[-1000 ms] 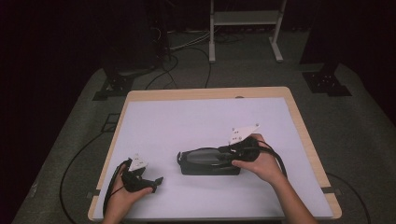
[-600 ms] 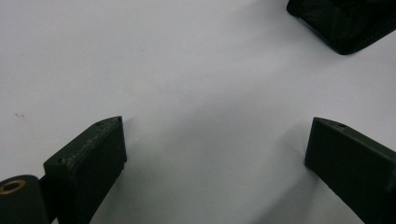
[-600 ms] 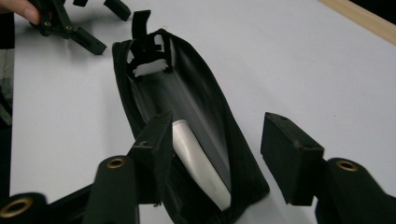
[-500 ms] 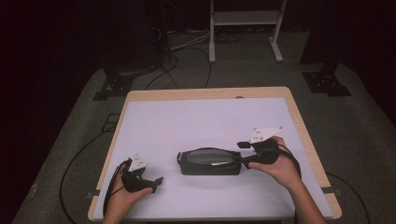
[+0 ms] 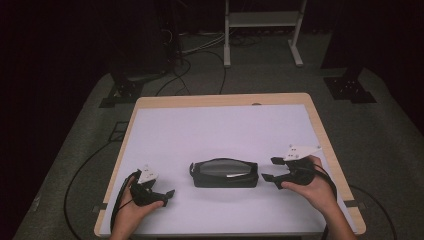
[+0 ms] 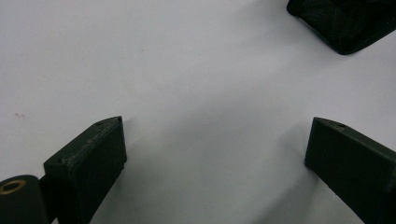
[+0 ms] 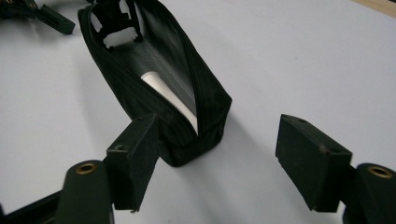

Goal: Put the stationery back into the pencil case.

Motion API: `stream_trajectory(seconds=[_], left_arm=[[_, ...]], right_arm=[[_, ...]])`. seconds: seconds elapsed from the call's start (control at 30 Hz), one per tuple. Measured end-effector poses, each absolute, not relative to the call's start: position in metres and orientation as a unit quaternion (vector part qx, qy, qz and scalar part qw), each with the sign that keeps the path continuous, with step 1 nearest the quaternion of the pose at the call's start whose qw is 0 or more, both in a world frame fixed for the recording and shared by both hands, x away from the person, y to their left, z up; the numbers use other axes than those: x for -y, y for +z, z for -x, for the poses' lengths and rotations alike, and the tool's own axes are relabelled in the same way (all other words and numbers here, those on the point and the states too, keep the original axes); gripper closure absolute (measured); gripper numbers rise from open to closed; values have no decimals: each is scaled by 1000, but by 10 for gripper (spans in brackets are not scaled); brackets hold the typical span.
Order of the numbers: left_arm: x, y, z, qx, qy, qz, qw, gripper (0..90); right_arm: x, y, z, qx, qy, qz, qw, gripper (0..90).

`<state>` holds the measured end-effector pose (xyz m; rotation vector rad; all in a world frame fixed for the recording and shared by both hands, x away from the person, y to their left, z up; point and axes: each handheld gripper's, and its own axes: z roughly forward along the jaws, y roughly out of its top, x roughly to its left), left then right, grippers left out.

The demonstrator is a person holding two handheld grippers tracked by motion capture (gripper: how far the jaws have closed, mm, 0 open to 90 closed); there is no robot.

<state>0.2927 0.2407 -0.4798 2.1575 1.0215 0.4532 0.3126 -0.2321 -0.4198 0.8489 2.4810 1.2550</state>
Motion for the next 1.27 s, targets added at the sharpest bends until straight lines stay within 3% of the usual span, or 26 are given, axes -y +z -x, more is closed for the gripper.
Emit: stream_trajectory(seconds=[0.83, 1.27], left_arm=[[-241, -480, -292, -395, 175, -832, 349, 44], [-240, -480, -292, -394, 176, -832, 348, 45]], right_arm=[[282, -465, -286, -832, 387, -370, 141, 180], [291, -483, -277, -824, 373, -395, 158, 173]])
